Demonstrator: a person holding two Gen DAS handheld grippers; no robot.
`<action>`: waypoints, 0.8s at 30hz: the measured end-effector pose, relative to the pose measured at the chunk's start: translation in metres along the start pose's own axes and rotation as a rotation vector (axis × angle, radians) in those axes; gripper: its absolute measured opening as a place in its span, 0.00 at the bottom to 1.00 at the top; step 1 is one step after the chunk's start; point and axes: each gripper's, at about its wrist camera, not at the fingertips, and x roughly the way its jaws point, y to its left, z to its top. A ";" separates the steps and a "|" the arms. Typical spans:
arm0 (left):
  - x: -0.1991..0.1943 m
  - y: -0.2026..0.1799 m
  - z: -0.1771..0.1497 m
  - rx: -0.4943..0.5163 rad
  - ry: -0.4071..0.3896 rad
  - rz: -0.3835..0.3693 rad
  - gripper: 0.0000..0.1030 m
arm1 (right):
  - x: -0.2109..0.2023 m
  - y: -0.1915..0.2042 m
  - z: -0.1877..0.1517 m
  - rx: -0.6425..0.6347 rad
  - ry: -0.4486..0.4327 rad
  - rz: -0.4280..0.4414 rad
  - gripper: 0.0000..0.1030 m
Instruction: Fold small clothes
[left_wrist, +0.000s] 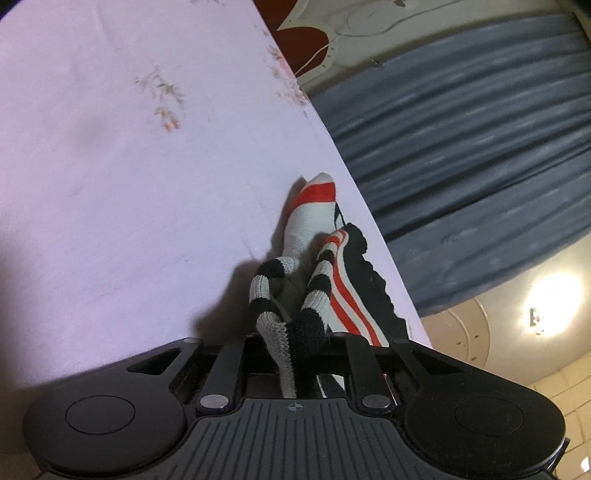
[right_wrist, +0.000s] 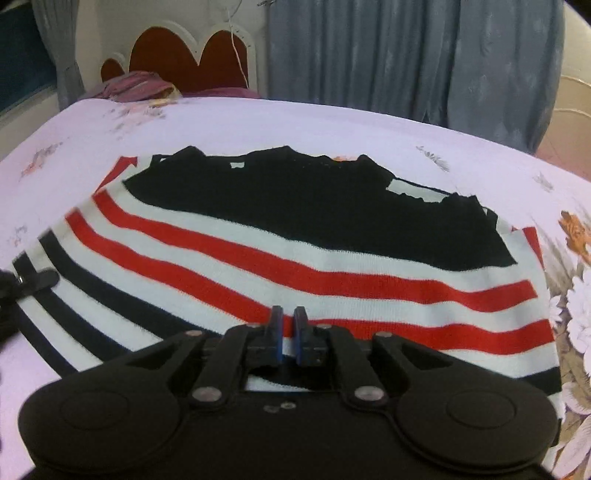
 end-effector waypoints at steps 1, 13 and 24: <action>0.000 -0.001 0.000 -0.010 -0.001 -0.004 0.14 | 0.000 0.000 0.000 0.000 0.001 0.002 0.05; -0.004 -0.090 -0.004 0.249 -0.026 0.020 0.13 | -0.003 -0.035 0.002 0.146 0.005 0.143 0.05; 0.038 -0.247 -0.105 0.626 0.120 0.018 0.13 | -0.075 -0.189 -0.035 0.518 -0.152 0.168 0.14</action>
